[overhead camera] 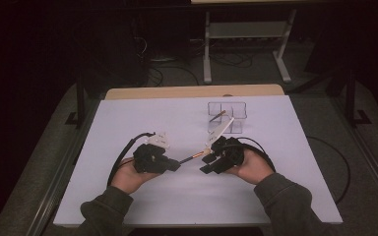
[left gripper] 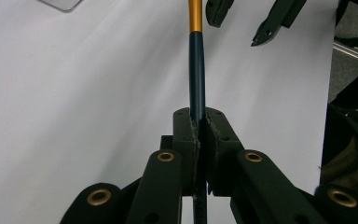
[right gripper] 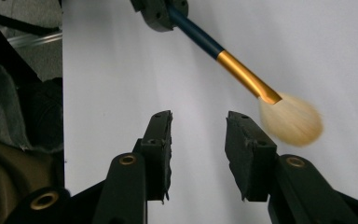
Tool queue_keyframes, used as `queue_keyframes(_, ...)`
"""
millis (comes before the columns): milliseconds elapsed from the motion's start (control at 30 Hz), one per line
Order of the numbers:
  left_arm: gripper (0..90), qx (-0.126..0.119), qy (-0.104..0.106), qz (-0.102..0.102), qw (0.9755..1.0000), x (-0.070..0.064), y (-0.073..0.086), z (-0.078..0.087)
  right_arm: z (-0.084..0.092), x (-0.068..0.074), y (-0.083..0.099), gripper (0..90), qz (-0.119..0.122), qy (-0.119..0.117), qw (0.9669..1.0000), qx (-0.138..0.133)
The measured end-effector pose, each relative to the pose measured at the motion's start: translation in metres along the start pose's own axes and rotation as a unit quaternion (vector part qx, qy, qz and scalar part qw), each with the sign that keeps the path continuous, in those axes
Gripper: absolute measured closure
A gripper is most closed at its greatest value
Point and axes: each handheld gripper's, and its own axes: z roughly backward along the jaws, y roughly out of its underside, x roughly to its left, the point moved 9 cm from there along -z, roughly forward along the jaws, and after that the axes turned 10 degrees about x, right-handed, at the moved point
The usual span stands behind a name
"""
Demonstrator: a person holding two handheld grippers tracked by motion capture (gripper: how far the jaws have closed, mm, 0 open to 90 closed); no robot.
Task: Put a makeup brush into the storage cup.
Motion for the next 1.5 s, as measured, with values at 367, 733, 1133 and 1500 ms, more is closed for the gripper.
queue_keyframes(367,83.5,0.006,0.004,-0.006,1.0000,-0.003,-0.003,-0.007,0.006,-0.003,-0.006,61.4,-0.015,0.002,0.9996,-0.024)
queue_keyframes(733,83.6,0.005,0.010,-0.005,0.9999,-0.009,-0.011,-0.015,0.020,0.000,-0.020,66.7,-0.021,-0.002,0.9967,-0.078)
queue_keyframes(1133,83.5,0.000,0.028,-0.019,0.9994,-0.023,-0.021,-0.021,0.023,0.012,-0.033,77.9,-0.012,-0.043,0.9919,-0.119)
queue_keyframes(1500,82.9,-0.004,0.032,-0.026,0.9991,-0.027,-0.026,-0.026,0.024,0.016,-0.036,82.3,-0.008,-0.064,0.9890,-0.133)
